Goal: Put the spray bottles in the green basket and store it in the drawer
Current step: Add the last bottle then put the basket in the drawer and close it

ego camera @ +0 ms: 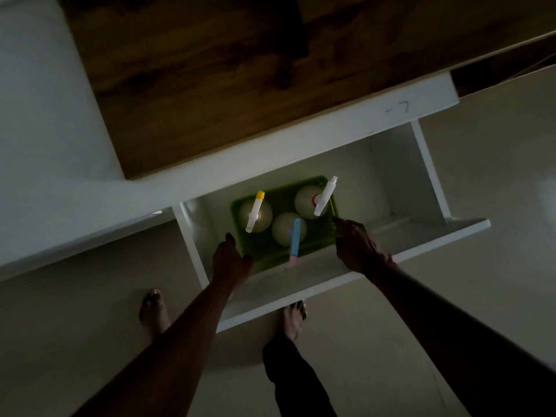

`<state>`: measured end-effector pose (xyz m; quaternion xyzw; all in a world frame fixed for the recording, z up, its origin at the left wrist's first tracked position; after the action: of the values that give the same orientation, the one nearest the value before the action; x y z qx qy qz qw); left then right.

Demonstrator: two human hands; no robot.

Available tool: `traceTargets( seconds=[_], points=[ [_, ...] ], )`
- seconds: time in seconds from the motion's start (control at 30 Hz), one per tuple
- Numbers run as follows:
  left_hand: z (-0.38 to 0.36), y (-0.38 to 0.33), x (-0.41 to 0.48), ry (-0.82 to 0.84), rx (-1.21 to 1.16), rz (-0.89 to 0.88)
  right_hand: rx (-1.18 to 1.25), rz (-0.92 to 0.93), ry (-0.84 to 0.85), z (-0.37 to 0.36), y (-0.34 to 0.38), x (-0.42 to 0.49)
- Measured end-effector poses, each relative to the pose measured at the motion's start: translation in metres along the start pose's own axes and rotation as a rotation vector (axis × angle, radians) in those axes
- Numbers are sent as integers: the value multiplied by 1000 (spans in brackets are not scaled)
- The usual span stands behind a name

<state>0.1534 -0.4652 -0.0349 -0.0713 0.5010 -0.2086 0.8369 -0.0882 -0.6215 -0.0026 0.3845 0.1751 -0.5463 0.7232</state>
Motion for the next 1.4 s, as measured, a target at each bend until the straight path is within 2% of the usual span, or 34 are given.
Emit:
traceTargets(
  seconds=[0.1,0.2,0.3,0.37,0.47,0.57,0.7,0.87,0.93,0.97,1.03,1.1,1.17,1.27,1.4],
  points=[
    [9,5,-28,-21,10,-19,-158,163,-150,14,18,-42],
    [21,-14,-79,-165,137,-285,-199,190,-259,20,29,-87],
    [25,-26,-132,-313,343,-574,-160,167,-252,7,34,-122],
    [13,-17,-154,-268,450,-632,-166,130,-181,-12,39,-134],
    [-13,15,-174,-118,610,-565,-208,69,-122,-42,47,-144],
    [-31,39,-183,-13,691,-510,-244,-17,-183,-50,60,-156],
    [-29,40,-183,-15,715,-356,-110,-137,-213,-72,66,-159],
    [-21,26,-190,11,656,-223,-103,-179,-213,-74,68,-150],
    [-15,14,-194,-45,635,-254,-104,-181,-215,-67,71,-151],
    [-14,7,-198,-9,620,-296,-110,-170,-208,-63,74,-150],
    [-5,-8,-202,-48,518,-407,-120,-146,-174,-57,80,-147],
    [-3,-8,-199,-72,517,-421,-125,-136,-155,-52,84,-143],
    [-1,4,-192,-89,550,-391,-130,-122,-155,-48,88,-139],
    [-16,27,-175,95,530,-209,-139,-98,-144,-43,95,-131],
    [6,10,-165,-20,567,-226,-158,-56,-114,-32,108,-116]
  ],
)
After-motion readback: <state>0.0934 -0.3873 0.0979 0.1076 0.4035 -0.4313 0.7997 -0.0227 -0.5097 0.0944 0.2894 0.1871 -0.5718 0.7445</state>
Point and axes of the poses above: each hand's wrist, its own x-axis towards the middle knuckle, its own z-axis out of the back of the hand, y = z × x, the point moved 8 cm from there along x, towards the middle knuckle
